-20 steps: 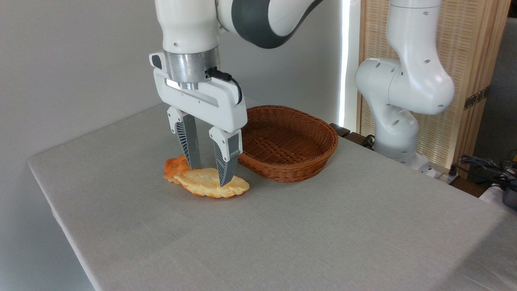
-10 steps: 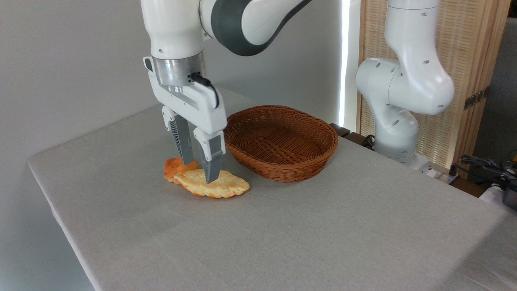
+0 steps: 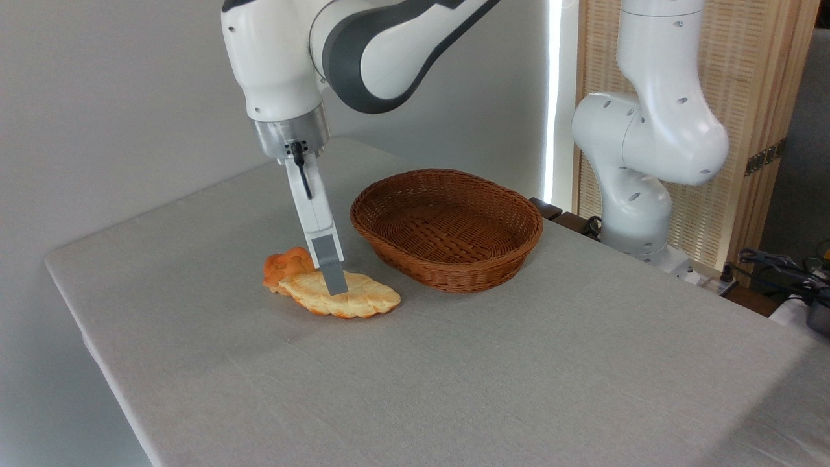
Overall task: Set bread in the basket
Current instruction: 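Lower the gripper onto the bread and close on its edge, then lift the gripped bread up off the table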
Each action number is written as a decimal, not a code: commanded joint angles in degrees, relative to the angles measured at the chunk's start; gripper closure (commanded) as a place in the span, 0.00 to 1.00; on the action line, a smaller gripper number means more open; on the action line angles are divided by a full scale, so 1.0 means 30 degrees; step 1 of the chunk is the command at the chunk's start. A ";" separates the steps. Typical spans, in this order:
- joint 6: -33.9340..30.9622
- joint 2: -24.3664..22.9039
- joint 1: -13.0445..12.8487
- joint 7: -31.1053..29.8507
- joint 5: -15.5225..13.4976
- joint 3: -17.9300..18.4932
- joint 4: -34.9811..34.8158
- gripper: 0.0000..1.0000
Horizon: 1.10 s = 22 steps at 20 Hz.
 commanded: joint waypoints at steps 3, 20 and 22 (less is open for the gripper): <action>0.0162 -0.0106 -0.0371 0.2748 0.0260 0.0127 -0.0946 0.00; 0.1657 0.1447 -0.0781 0.3162 0.1579 -0.0020 -0.1094 0.05; 0.1628 0.1448 -0.0781 0.3278 0.1579 -0.0020 -0.1094 0.36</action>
